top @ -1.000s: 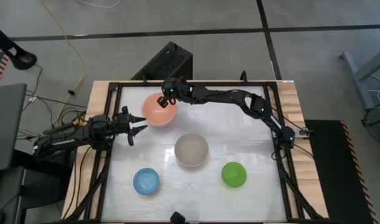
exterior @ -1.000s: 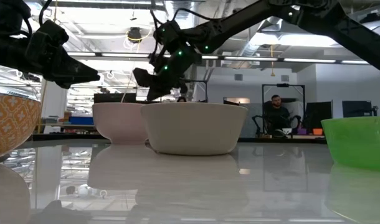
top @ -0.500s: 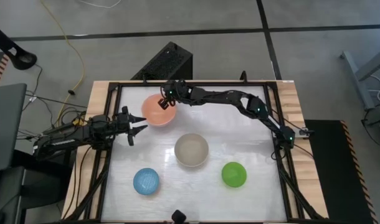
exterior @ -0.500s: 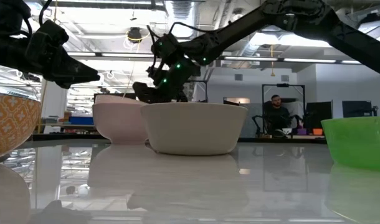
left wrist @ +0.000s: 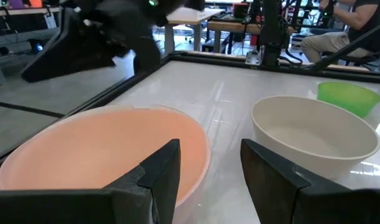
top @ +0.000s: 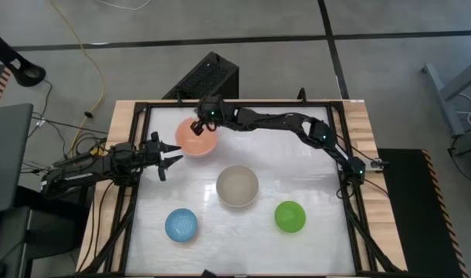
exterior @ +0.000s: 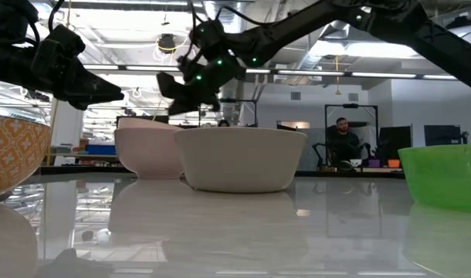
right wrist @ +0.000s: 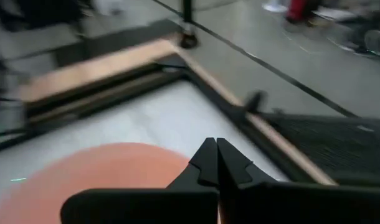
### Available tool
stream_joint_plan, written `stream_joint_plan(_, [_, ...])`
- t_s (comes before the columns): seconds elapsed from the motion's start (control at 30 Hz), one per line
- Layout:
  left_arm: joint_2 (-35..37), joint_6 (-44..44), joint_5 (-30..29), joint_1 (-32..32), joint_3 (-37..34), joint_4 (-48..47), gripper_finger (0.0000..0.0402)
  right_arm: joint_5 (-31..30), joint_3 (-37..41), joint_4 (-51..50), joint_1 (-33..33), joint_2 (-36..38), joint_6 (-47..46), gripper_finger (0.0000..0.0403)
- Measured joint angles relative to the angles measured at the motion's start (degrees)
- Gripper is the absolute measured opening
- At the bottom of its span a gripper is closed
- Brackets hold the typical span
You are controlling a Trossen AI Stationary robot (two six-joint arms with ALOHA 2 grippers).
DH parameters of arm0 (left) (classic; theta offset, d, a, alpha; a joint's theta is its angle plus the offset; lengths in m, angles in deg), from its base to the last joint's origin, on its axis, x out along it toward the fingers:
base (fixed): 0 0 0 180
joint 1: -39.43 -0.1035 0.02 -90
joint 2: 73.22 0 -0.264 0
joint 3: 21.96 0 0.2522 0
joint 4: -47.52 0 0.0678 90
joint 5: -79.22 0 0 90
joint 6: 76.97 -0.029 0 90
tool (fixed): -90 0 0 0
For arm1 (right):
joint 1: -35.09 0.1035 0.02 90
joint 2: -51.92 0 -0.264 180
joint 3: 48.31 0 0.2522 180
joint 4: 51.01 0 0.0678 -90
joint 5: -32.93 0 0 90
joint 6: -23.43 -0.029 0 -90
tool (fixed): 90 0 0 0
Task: Nest bowls inside each other
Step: Stack the orange bowl on top of the white bowl
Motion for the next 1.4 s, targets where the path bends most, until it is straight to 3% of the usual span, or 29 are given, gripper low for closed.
stream_joint_plan(0.23, [0.00, 0.01, 0.04, 0.01, -0.01, 0.01, 0.0158, 6.31, 0.21, 5.57, 3.63, -3.71, 4.84, 0.0006])
stream_joint_plan(0.43, [0.00, 0.02, 0.02, 0.01, -0.01, 0.00, 0.0158, 3.68, 0.02, 9.45, 6.46, -3.44, 7.76, 0.0006])
stream_joint_plan(0.73, [-0.01, 0.02, -0.02, 0.00, -0.01, 0.00, 0.0158, 8.01, 0.09, 12.69, 6.32, -5.43, 5.62, 0.0005])
stream_joint_plan(1.0, [-0.04, 0.02, -0.04, -0.01, -0.01, 0.02, 0.0158, 8.01, 0.10, 18.39, 6.75, -8.36, 5.02, 0.0005])
stream_joint_plan(1.4, [-0.02, 0.00, 0.00, 0.00, -0.01, 0.00, 0.0158, 9.34, 0.09, 14.40, 6.59, -8.32, 4.60, 0.0004])
